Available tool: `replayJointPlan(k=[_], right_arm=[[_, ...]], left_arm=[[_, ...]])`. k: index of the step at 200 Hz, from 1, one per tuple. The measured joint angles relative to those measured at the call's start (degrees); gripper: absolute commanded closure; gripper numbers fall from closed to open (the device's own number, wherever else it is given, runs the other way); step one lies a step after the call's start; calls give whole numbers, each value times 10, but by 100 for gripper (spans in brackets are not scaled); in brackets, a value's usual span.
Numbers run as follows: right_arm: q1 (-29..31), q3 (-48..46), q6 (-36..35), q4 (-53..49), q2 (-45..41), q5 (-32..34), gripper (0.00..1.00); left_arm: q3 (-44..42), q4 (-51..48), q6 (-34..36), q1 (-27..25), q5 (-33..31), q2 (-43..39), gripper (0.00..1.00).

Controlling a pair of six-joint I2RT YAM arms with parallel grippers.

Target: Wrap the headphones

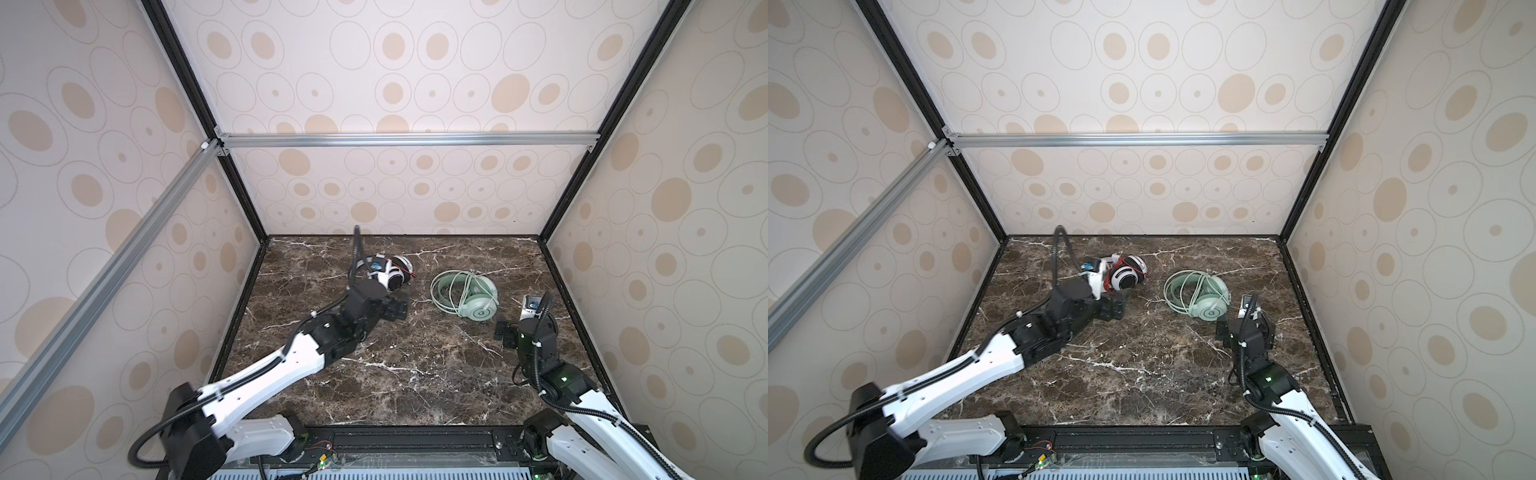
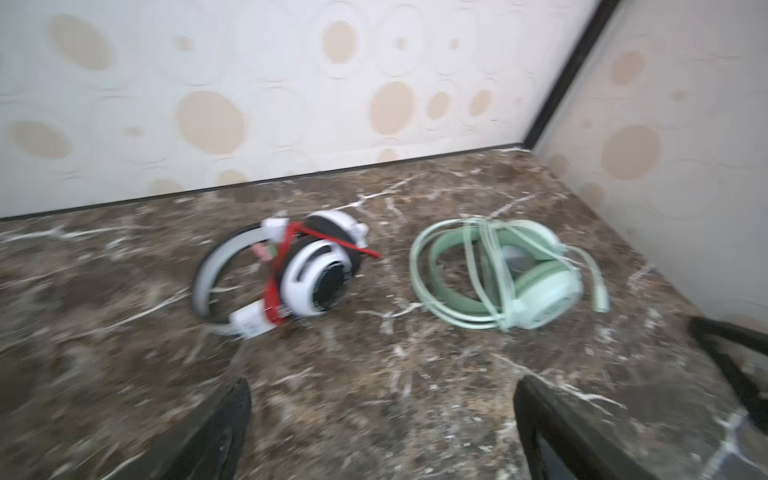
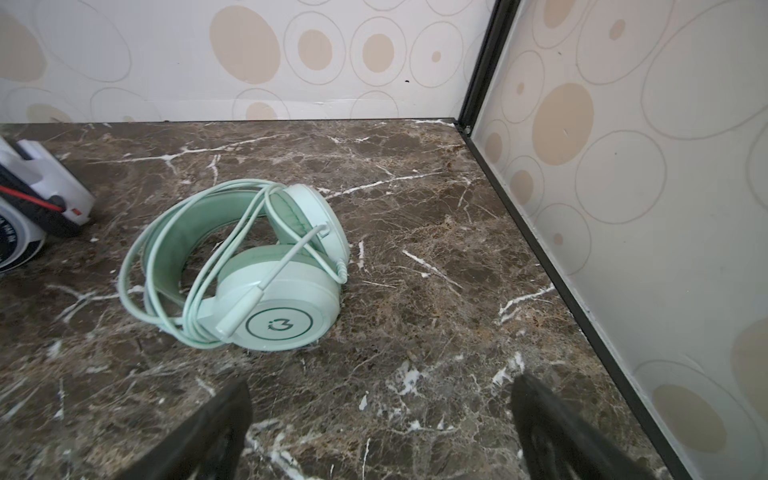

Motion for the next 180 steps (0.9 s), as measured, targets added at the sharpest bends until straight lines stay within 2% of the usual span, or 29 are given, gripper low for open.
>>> replayJointPlan(k=[12,28,39,55,79,123,180], right_arm=[[-2,-15,-1,50,19,17,0],[-12,-35,-12,122,61,27,0],[-25,-42,-18,168,102,28,0],[-45,-39,-26,217,181,38,0],[-67,-37,-61,290,272,33,0],[-92,-37,-120,448,382,-1,0],[-118,-42,-147,575,467,-56,0]], left_arm=[[-54,-9,0,54,-22,-58,2],[-122,-11,0,152,-41,-116,2],[-163,-2,0,210,-56,-137,2],[-210,24,2,259,-71,-141,2],[-243,84,16,289,-75,-98,2],[-251,219,62,316,-101,30,2],[-337,501,131,341,-107,155,2]])
